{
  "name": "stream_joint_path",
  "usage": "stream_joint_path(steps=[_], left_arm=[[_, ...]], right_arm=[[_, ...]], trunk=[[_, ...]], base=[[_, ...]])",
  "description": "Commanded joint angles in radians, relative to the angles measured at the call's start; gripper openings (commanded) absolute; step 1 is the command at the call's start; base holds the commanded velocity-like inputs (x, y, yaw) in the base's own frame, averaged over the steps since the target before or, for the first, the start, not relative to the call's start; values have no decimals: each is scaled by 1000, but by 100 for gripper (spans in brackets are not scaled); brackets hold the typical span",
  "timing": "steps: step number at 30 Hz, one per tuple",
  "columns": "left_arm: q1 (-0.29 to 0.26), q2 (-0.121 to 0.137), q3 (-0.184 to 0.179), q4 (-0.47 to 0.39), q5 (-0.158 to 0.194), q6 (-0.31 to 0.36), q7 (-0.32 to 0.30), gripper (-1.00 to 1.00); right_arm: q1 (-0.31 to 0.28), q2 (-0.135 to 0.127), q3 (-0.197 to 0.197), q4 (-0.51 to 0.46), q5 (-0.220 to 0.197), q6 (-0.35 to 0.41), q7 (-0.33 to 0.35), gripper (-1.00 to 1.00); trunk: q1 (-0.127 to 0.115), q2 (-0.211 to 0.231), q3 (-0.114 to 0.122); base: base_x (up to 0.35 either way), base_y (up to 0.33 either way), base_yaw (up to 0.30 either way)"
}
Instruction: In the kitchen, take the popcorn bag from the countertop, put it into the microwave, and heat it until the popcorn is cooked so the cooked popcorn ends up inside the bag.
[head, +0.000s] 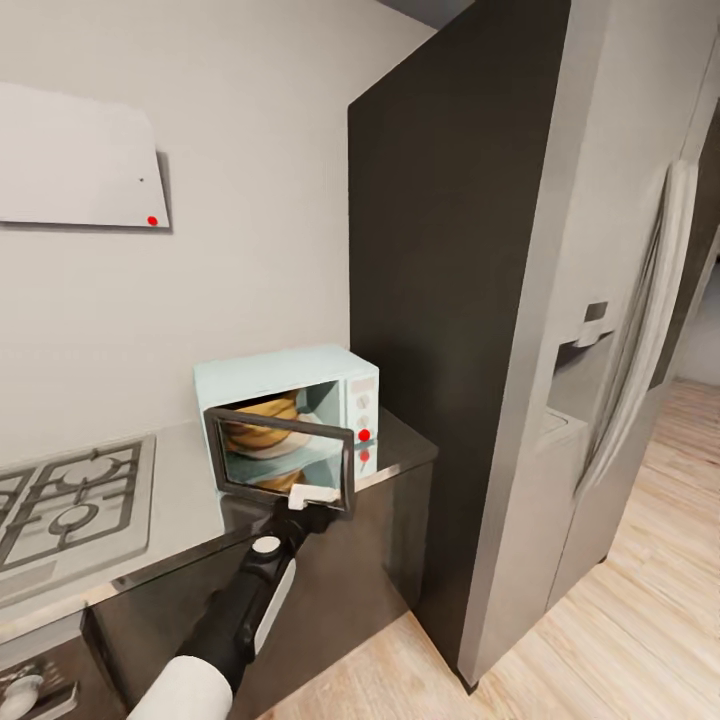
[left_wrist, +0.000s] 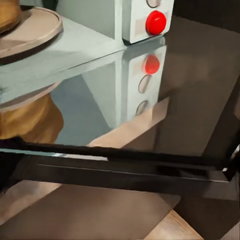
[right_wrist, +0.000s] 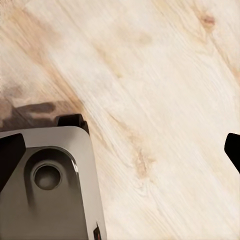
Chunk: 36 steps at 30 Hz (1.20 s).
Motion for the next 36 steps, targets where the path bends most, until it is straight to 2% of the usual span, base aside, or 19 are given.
stream_joint_path(steps=[1, 8, 36], left_arm=[[-1, 0, -6, -3, -6, 6, 8, 100], [-1, 0, -17, -5, -11, 4, 16, 100], [-1, 0, -20, -5, -10, 4, 16, 100]], right_arm=[[-1, 0, -5, 3, -7, -6, 7, 100], [-1, -1, -4, 3, -3, -7, 7, 100], [-1, -1, -4, 3, 2, -7, 7, 100]], trunk=[[0, -1, -1], [0, -1, -1], [0, -1, -1]], base=[[0, 0, 0], [87, 0, 0], [313, 0, 0]])
